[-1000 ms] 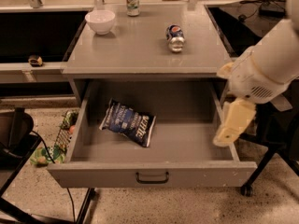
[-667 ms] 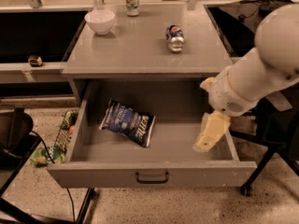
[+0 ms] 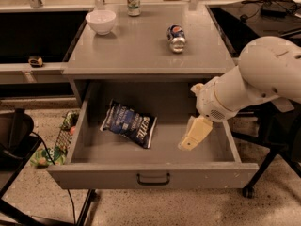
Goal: Pick blue chip bag from top drawer and place on counter
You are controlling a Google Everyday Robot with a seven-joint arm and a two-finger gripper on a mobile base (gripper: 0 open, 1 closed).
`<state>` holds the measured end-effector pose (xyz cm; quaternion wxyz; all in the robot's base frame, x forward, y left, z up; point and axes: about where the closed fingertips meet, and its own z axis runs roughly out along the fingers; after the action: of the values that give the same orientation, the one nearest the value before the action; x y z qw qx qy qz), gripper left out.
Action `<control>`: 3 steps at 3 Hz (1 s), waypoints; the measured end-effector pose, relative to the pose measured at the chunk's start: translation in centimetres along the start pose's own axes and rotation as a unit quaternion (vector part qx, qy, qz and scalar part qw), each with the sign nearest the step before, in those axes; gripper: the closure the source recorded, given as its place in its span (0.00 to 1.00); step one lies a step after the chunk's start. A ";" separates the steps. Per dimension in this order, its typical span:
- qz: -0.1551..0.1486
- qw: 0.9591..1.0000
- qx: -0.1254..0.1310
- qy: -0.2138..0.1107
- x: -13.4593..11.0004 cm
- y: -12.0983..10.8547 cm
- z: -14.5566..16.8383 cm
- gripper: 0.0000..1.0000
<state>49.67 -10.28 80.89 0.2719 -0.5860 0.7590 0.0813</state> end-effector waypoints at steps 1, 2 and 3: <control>0.000 1.000 0.000 0.000 0.0 0.0 0.0 0.00; -0.008 1.000 -0.016 -0.001 -0.6 -0.6 3.2 0.00; -0.015 0.999 -0.039 -0.022 -2.1 -1.5 8.3 0.00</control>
Offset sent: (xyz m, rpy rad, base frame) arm 0.0433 0.0419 -0.0585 0.0089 0.0511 0.0700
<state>54.03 -5.24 75.26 0.2668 -0.6054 0.7403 0.1198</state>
